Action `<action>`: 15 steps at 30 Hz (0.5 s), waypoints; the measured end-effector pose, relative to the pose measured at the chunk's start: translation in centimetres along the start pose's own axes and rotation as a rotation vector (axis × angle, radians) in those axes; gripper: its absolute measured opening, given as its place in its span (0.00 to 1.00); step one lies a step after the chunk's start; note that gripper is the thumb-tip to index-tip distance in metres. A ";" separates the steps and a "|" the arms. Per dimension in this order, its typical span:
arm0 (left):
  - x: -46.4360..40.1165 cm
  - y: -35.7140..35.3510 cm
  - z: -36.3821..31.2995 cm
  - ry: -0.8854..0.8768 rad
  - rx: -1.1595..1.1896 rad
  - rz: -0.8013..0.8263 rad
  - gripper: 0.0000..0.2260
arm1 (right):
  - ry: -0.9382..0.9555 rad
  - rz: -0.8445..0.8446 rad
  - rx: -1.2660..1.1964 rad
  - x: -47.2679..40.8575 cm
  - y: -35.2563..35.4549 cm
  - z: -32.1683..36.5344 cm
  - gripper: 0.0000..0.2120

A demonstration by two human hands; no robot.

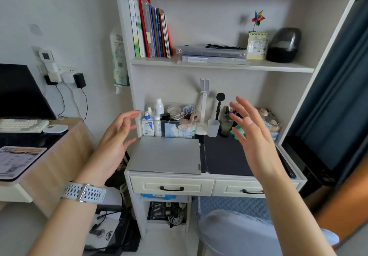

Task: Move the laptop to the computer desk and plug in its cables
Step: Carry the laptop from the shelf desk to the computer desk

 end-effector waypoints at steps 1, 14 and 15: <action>-0.1 0.1 0.2 0.005 -0.002 0.003 0.29 | 0.005 -0.004 -0.004 -0.3 0.0 0.1 0.19; -3.0 2.3 6.2 0.127 0.069 -0.035 0.21 | -0.104 0.005 -0.066 -3.6 -2.3 -5.3 0.18; -3.3 2.6 7.6 0.171 0.123 -0.060 0.15 | -0.131 -0.001 -0.073 -3.7 -2.4 -6.2 0.19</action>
Point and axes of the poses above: each hand's wrist, its own x-axis away from the middle knuckle, its own y-axis out of the back of the hand, z = x × y, the point moved 7 cm from there along -x, towards the middle knuckle, and after that the axes turned 7 degrees about z, right-handed, at the moved point
